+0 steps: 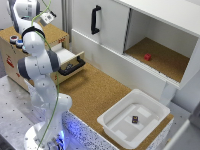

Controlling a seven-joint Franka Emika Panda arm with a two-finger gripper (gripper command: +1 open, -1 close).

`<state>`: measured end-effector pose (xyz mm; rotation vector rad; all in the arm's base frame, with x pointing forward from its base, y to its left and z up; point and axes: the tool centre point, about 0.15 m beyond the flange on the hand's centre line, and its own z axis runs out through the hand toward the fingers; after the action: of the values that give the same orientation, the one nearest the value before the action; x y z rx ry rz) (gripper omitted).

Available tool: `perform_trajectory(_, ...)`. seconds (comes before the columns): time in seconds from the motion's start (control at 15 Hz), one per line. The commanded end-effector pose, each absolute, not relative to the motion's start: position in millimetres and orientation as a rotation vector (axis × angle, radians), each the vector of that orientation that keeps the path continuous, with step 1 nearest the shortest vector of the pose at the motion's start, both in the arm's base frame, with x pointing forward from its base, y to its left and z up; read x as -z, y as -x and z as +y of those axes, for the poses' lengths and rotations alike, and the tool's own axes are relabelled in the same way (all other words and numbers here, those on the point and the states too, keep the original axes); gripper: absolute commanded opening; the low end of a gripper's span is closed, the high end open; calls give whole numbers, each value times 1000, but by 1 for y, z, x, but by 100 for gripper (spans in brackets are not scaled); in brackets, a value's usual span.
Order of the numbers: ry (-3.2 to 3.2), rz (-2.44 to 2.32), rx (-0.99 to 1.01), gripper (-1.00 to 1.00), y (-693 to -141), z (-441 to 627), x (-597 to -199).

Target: Turn on the red led light

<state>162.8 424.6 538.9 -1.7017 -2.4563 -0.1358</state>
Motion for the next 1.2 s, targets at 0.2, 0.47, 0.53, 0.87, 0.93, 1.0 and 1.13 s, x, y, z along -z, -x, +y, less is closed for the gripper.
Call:
perform_trajectory(0.2, 1963, -2322, -88, 100, -116, 481, -571)
perform_trajectory(0.47, 2040, -2297, -157, 100, -91, 539, -573)
perform_trajectory(0.53, 2043, -2269, -166, 100, -88, 552, -572)
perform_trajectory(0.87, 2072, -2329, -159, 100, -84, 602, -571)
perform_trajectory(0.93, 2094, -2349, -171, 100, -85, 606, -571)
perform_trajectory(1.0, 2113, -2365, -188, 100, -87, 607, -569)
perform_trajectory(1.13, 2168, -2405, -174, 100, -91, 608, -568)
